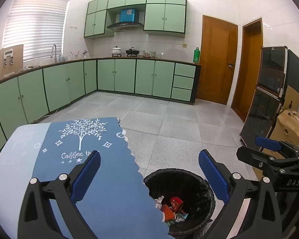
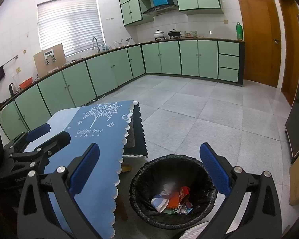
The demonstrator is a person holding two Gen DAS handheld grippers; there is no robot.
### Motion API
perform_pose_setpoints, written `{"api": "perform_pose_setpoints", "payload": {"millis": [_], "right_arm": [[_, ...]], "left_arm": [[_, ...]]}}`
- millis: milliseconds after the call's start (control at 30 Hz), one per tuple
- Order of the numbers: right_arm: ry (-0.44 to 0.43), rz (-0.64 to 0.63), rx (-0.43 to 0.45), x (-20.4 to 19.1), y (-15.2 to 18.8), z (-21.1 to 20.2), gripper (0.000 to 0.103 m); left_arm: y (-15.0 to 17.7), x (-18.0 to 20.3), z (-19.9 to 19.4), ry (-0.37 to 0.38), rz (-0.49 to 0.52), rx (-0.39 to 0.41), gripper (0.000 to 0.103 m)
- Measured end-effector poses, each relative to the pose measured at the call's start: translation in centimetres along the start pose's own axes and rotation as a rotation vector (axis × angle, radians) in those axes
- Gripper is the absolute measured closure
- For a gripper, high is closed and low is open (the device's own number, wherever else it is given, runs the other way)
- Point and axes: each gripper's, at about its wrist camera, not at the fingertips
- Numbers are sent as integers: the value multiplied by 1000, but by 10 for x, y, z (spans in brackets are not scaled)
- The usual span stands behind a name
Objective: Collect trash
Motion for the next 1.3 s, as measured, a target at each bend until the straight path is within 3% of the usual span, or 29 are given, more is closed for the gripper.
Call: {"api": "perform_pose_setpoints", "payload": {"millis": [1300], "right_arm": [[-6, -19, 7, -9, 0, -1, 5]], "left_arm": [[-4, -5, -5, -5, -6, 7, 6]]}}
Point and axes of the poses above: each gripper's, at about its wrist camera, not at the fingertips, and z roughly the way its jaws point, x to its right, y to its underside, and after that the axes turned 11 degrees about y, right-handed
